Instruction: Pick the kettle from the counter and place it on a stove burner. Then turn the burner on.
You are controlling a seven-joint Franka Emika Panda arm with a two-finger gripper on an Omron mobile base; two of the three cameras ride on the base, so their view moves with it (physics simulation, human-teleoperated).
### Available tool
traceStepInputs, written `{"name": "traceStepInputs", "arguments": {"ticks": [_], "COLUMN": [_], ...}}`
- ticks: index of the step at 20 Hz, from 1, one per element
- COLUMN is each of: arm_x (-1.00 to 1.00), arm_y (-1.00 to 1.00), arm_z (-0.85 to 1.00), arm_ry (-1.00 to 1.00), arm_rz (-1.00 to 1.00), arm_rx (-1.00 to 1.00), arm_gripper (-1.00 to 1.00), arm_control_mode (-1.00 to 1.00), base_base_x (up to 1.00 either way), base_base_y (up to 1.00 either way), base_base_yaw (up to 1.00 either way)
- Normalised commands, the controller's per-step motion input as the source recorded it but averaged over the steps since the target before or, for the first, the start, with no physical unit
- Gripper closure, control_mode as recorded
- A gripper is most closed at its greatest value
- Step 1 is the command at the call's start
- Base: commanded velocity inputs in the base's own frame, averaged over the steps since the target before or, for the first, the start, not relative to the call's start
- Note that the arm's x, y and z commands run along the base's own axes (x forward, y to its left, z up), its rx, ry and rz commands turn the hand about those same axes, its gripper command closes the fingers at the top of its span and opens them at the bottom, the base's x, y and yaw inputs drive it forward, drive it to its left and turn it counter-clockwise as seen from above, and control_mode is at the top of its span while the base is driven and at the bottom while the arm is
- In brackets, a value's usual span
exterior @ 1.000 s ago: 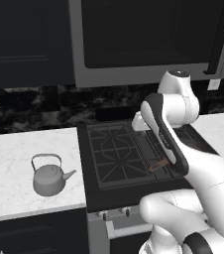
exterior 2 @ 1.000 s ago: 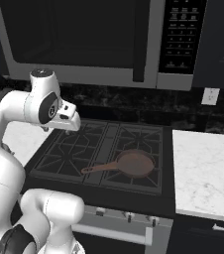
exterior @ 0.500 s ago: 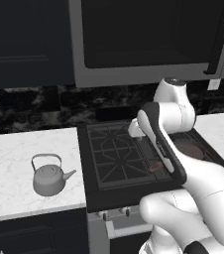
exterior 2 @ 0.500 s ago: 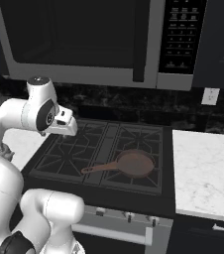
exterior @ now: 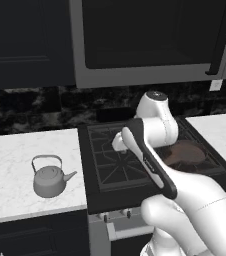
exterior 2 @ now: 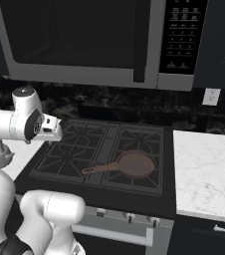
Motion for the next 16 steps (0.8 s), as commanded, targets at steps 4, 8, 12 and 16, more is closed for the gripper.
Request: {"name": "traceStepInputs", "arguments": {"ticks": [4,8,12,16], "arm_x": [0.0,0.0,0.0,0.0], "arm_y": [0.7,0.64,0.51,0.41], "arm_z": [-0.34,-0.31,-0.16,0.0], "arm_ry": [-0.02,-0.02,0.0,0.0], "arm_rz": [0.24,0.3,0.37,0.38], "arm_rx": [-0.02,0.0,0.01,0.01], "arm_gripper": [-1.0,-1.0,-1.0,-1.0], "arm_control_mode": [-1.0,-1.0,-1.0,-1.0], "base_base_x": [0.0,0.0,0.0,0.0], "base_base_y": [0.0,0.0,0.0,0.0], "base_base_yaw": [0.0,0.0,0.0,0.0]}}
